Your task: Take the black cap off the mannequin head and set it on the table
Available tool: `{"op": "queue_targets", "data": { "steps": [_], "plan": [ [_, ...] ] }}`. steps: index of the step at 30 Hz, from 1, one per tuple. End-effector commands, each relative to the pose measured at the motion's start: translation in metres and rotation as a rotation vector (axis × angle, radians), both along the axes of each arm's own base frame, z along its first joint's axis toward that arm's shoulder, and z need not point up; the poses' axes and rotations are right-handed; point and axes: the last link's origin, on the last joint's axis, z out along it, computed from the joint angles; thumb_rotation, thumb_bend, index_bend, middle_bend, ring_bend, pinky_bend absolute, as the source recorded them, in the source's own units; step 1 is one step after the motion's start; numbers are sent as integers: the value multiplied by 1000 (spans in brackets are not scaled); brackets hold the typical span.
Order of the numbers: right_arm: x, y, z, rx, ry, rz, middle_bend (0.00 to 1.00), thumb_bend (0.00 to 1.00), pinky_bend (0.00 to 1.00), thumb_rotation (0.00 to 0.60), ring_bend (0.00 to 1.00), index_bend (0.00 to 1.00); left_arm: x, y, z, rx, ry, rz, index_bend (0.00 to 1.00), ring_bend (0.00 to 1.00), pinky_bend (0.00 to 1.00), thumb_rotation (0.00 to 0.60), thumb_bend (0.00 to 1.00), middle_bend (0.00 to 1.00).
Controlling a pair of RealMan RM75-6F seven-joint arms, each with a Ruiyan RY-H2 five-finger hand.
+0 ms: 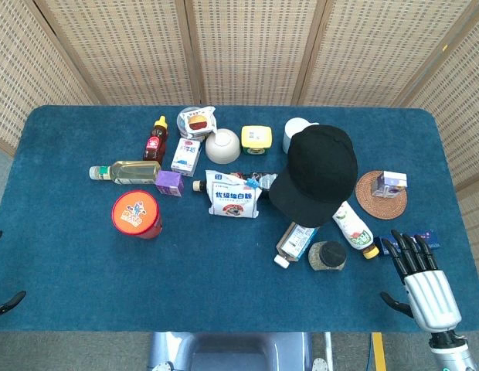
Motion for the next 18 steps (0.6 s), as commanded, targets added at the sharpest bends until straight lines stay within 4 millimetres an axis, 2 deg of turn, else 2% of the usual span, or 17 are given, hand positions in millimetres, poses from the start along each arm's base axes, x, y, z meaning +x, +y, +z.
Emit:
{"op": "queue_targets", "data": {
  "steps": [1, 5, 8, 18],
  "plan": [
    [0, 0, 1, -19, 1, 0, 0, 0, 0, 600, 0, 0, 0, 1, -1, -1, 3, 5, 0, 0, 0, 600, 125, 0],
    [1, -3, 2, -50, -22, -2, 0, 0, 0, 600, 0, 7, -1, 0, 1, 6, -5, 10, 0, 0, 0, 600, 125, 0],
    [10, -8, -3, -64, -40, 28, 6, 0, 1, 600, 0, 20, -1, 0, 3, 10, -12, 15, 0, 0, 0, 600, 126, 0],
    [58, -45, -27, -158, 6, 105, 83, 0, 116, 600, 83, 59, -1, 2, 1, 3, -14, 12, 0, 0, 0, 600, 125, 0]
  ]
}}
